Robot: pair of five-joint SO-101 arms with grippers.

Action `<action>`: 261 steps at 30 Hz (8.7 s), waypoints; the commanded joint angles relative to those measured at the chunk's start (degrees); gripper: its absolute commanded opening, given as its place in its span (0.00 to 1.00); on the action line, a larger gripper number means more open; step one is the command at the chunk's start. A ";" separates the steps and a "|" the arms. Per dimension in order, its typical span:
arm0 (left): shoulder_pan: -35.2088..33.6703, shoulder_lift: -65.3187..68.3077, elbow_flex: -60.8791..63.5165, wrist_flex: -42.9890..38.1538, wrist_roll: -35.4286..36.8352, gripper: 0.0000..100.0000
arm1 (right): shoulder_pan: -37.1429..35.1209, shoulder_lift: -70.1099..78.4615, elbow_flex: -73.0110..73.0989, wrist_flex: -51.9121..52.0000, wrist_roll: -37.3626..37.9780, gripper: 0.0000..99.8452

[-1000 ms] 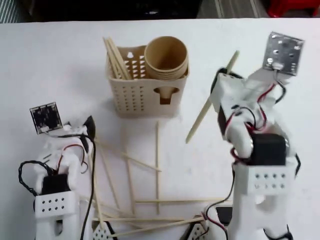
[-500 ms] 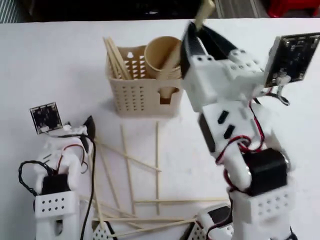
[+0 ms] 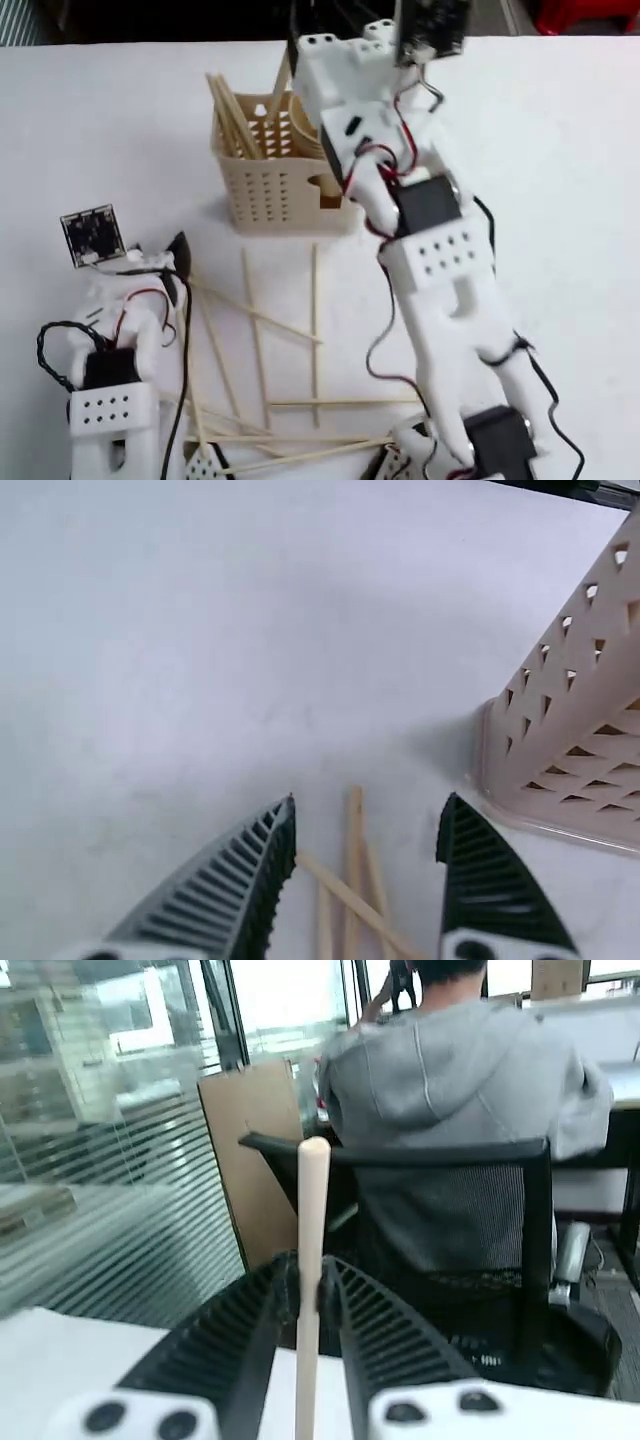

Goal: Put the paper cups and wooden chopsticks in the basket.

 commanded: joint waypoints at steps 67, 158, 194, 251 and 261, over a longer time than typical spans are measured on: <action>3.47 75.91 -51.08 29.71 0.53 0.20 | 19.21 -31.08 55.91 13.14 -7.65 0.05; 21.58 82.42 -155.87 40.00 3.25 0.02 | 19.21 -31.08 56.88 13.05 -7.65 0.05; 3.38 80.57 -147.34 68.75 -3.08 0.21 | 19.03 -31.16 57.93 12.62 -7.65 0.05; 8.84 81.19 -55.74 25.41 -2.46 0.03 | 19.03 -30.99 58.11 11.65 -7.65 0.05; 10.51 80.66 -57.58 26.81 -2.55 0.02 | 18.95 -30.99 58.11 11.74 -7.65 0.05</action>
